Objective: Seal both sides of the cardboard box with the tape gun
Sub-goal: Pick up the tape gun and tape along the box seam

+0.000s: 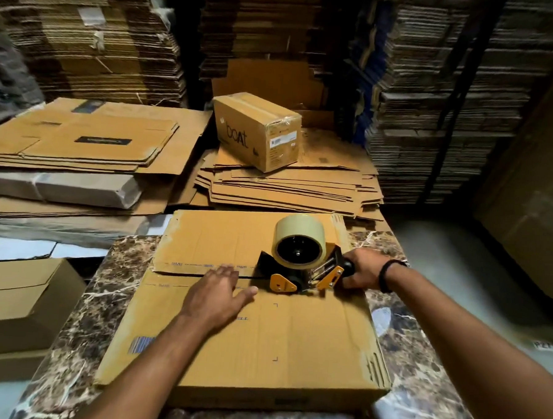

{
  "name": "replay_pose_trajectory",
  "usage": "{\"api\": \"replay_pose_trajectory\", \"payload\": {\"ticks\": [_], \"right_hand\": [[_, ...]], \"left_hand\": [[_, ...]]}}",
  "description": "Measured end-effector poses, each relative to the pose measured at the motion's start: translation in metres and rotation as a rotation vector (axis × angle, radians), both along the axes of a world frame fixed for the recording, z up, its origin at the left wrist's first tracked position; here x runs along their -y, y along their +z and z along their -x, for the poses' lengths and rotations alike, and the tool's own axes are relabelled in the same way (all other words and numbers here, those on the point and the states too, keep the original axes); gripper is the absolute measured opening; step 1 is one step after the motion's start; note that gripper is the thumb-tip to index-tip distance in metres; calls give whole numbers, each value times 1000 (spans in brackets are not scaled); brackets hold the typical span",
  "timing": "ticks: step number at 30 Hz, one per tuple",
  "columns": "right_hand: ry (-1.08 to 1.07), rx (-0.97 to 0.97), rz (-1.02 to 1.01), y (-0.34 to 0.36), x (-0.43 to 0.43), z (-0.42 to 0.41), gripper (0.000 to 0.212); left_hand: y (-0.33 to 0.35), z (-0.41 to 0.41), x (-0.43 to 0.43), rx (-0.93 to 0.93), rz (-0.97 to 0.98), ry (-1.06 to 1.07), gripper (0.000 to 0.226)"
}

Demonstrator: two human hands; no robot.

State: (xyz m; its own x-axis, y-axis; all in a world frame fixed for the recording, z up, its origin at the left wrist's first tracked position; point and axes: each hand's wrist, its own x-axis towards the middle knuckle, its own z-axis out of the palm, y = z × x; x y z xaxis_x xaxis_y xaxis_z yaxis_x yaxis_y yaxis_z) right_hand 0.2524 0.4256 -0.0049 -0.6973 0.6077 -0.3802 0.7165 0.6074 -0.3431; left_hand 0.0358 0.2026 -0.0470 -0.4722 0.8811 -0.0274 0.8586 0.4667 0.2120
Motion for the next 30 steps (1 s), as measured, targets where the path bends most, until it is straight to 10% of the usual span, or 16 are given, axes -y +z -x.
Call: {"api": "replay_pose_trajectory", "payload": {"ticks": [8, 30], "right_hand": [[4, -62, 89, -3, -7, -13, 20], [-147, -136, 31, -24, -60, -114, 31]], "left_hand": [[-8, -36, -23, 91, -1, -91, 52], [-9, -112, -74, 40, -36, -207, 77]]}}
